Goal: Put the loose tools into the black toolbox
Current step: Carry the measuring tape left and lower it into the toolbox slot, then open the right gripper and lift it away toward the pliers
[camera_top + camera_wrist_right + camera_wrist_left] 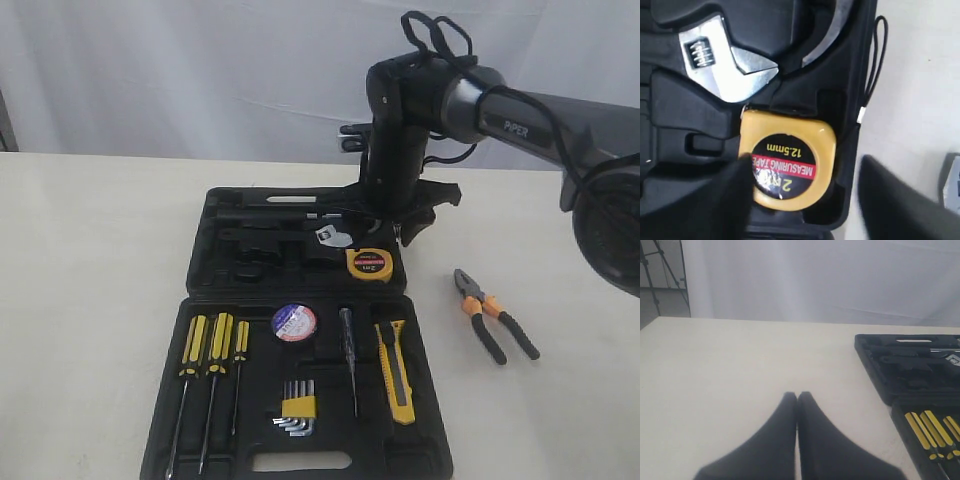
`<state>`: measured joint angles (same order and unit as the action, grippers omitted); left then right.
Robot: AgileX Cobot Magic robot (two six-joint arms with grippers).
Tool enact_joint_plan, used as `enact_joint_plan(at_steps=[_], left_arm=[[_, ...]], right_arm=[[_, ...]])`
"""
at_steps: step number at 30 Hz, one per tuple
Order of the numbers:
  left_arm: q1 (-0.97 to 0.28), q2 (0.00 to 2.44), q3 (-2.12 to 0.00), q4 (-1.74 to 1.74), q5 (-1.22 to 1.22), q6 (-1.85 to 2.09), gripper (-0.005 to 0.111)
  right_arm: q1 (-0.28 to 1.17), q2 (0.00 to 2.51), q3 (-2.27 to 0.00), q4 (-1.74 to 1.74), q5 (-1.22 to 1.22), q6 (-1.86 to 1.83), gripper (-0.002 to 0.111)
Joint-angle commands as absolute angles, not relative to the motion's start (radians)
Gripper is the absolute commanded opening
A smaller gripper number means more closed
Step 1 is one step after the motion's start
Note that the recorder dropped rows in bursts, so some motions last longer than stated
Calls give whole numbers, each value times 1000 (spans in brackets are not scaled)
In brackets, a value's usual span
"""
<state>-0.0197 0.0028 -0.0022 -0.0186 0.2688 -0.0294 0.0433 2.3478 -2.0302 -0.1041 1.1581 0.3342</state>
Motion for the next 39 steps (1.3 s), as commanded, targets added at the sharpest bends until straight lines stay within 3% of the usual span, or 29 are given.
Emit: enact_joint_plan(at_steps=[1,2,3,21,39], left_arm=[[-22,0,0,-21,269,-30,0],[-22,0,0,-21,269,-30,0],[-22,0,0,-21,269,-30,0],[-22,0,0,-21,269,-30,0],[-22,0,0,-21,269,-30,0]], right_arm=[[42,2337,-2036,-107,1160,291,19],[42,2337,-2036,-107,1160,283,4],[42,2337,-2036,-107,1159,281,1],[42,2412,-2034,-81,1129,264,0],[-28,2118,-2017,-50,1221,98,0]])
